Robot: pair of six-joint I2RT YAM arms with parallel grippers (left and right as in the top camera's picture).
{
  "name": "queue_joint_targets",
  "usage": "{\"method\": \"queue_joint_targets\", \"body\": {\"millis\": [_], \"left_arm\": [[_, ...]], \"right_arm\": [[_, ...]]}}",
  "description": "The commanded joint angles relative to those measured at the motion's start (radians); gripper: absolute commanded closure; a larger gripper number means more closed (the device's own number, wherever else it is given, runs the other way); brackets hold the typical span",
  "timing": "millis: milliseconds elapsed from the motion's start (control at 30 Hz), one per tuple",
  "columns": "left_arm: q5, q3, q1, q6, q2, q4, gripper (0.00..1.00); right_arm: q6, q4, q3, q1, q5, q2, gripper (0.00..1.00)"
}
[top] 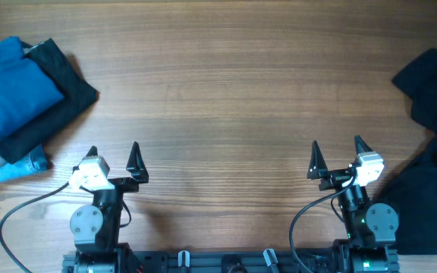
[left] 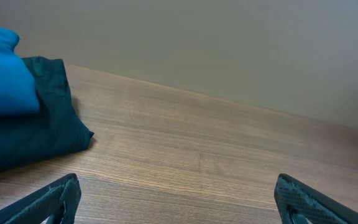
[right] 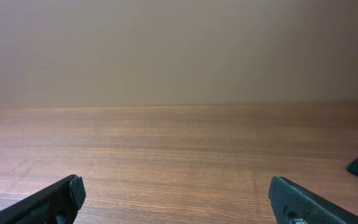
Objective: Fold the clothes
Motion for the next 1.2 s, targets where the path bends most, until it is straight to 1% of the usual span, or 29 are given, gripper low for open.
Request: {"method": "queue_joint_targets", "body": {"millis": [0, 433, 700, 1000, 1100, 1167], "left_arm": [[-0.013, -0.010, -0.005, 0.016, -0.006, 0.003, 0.00], [-0.013, -0.010, -0.005, 0.016, -0.006, 0.003, 0.00], [-0.013, -0.010, -0.005, 0.016, -0.006, 0.003, 0.00], [-0.002, 0.033, -0.005, 0.015, 0.014, -0.007, 0.00], [-0.002, 0.073, -0.005, 0.013, 0.062, -0.033, 0.00], [-0.002, 0.122, -0.005, 0.013, 0.133, -0.063, 0.00]], "right_arm": [[0.007, 0.005, -0.001, 0.003, 0.003, -0.004, 0.00], [0.008, 0.006, -0.001, 0.003, 0.002, -0.003, 0.00], [0.168, 0.008, 0.000, 0.003, -0.005, -0.003, 0.00], [0.156, -0.077, 0.080, 0.003, -0.016, 0.002, 0.00], [0.134, -0.108, 0.119, 0.003, -0.016, 0.030, 0.00], [0.125, -0.136, 0.164, 0.003, -0.016, 0.079, 0.00]]}}
